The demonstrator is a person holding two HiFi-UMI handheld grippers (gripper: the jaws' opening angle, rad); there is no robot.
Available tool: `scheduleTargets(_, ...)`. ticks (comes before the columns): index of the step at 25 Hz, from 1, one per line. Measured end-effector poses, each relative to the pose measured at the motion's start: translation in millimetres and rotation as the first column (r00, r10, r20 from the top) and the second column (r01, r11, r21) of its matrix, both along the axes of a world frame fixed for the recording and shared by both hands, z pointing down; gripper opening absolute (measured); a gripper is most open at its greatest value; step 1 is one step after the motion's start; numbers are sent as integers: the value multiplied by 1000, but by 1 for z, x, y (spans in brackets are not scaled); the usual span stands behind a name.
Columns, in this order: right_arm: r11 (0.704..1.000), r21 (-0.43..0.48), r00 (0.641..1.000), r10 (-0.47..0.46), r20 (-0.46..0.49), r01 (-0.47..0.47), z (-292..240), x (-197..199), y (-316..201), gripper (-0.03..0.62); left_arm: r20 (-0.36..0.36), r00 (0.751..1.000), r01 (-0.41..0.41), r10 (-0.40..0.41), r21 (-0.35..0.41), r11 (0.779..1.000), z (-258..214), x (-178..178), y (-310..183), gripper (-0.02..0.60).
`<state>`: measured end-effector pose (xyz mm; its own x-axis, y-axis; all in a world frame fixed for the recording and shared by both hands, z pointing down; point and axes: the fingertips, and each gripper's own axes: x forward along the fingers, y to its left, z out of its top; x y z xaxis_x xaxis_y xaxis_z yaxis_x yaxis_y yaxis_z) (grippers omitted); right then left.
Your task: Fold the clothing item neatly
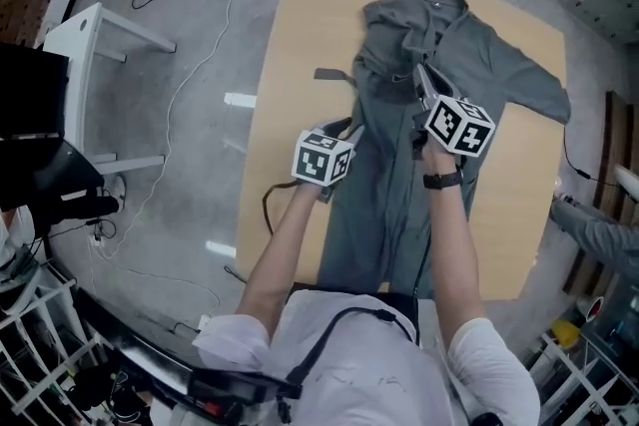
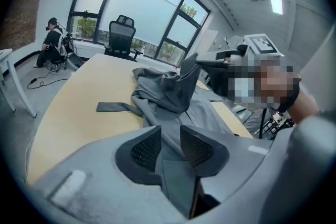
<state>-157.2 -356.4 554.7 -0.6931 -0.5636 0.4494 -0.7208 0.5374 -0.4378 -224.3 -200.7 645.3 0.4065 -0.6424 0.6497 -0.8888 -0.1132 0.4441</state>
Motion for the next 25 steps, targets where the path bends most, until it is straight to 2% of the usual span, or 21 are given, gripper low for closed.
scheduleTargets(3, 993, -21, 980, 115, 160, -113, -40, 51, 4, 29, -19, 1000, 2, -2, 4, 1000, -2, 12, -1, 118)
scheduleTargets(7, 971, -39, 944, 238, 227, -235, -56, 120, 3, 29, -31, 999, 29, -29, 12, 1000, -7, 21, -5, 118)
scheduleTargets(9, 954, -69, 927, 298, 226, -290, -46, 151, 1, 29, -43, 998, 41, -40, 17, 999, -11, 25, -7, 119)
scheduleTargets(11, 939, -88, 926, 341, 163, -331, -21, 179, 1, 29, -43, 998, 37, -36, 20, 999, -13, 30, -8, 118)
scheduleTargets(14, 931, -88, 935, 350, -50, -353, 40, 211, 7, 36, -25, 1000, 19, -19, 16, 1000, -12, 35, -9, 118)
scheduleTargets(16, 925, -109, 921, 339, -192, -363, 80, 229, 18, 53, -18, 1000, 13, -13, 13, 1000, -10, 39, -10, 119)
scheduleTargets(19, 911, -126, 881, 332, -338, -392, 115, 257, 40, 135, -6, 1000, -3, 3, 12, 1000, -10, 45, -13, 118)
scheduleTargets(21, 904, -121, 861, 340, -379, -410, 124, 271, 50, 158, 5, 1000, -16, 16, 14, 1000, -11, 49, -16, 120)
scheduleTargets(25, 908, -73, 861, 362, -357, -412, 112, 289, 56, 158, 30, 998, -57, 56, 29, 998, -19, 67, -24, 118)
